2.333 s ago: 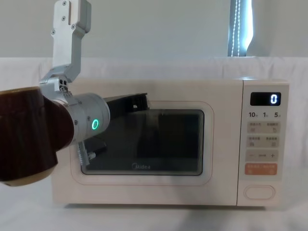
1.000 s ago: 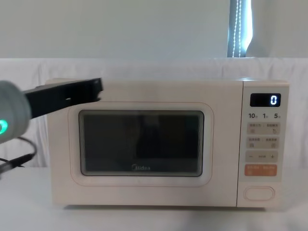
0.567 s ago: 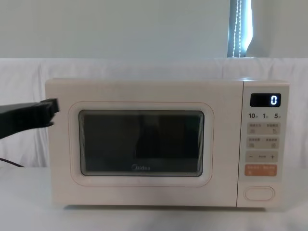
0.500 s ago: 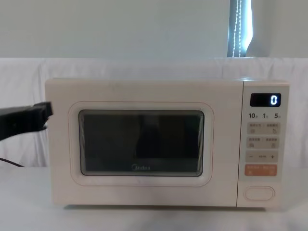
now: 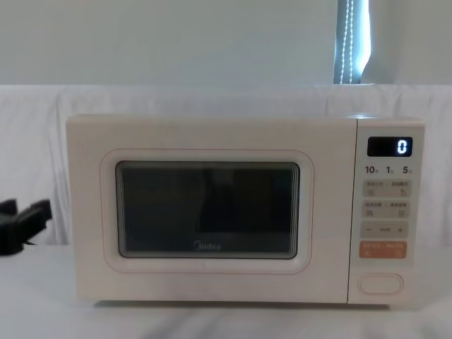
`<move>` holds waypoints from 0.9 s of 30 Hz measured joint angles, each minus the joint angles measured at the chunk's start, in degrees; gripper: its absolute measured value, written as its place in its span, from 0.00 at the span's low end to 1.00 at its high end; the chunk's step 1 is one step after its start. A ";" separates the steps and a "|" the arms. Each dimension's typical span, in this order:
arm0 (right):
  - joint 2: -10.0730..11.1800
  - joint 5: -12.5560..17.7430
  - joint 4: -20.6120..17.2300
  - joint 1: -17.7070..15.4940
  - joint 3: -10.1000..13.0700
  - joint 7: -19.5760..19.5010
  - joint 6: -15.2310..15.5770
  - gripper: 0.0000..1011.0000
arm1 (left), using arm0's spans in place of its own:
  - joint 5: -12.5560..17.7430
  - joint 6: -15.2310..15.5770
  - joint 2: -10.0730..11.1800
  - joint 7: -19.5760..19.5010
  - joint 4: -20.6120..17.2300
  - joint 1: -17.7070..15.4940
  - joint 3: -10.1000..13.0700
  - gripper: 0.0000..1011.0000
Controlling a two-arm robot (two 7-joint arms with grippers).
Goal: Press the button to open the microwave door with one hand; close the microwave door with the other hand.
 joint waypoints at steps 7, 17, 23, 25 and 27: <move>0.00 0.00 0.00 0.00 0.00 0.00 0.00 0.99 | 0.65 -1.53 -0.90 -0.31 2.42 1.47 -1.05 0.62; 0.00 0.00 0.00 0.00 0.00 0.00 0.00 0.99 | 1.79 -2.88 -1.81 -0.61 4.52 2.79 -2.01 0.92; 0.00 0.00 0.00 0.00 0.00 0.00 0.00 0.99 | 2.61 -3.30 -2.26 -0.77 5.62 2.93 -2.28 0.99; 0.00 0.00 0.00 0.00 0.00 0.00 0.00 0.99 | 2.98 -3.37 -2.50 -0.73 6.05 2.83 -2.30 0.99; 0.00 0.00 0.00 0.00 0.00 0.00 0.00 0.99 | 3.23 -3.40 -2.67 -0.65 6.36 2.78 -2.30 0.99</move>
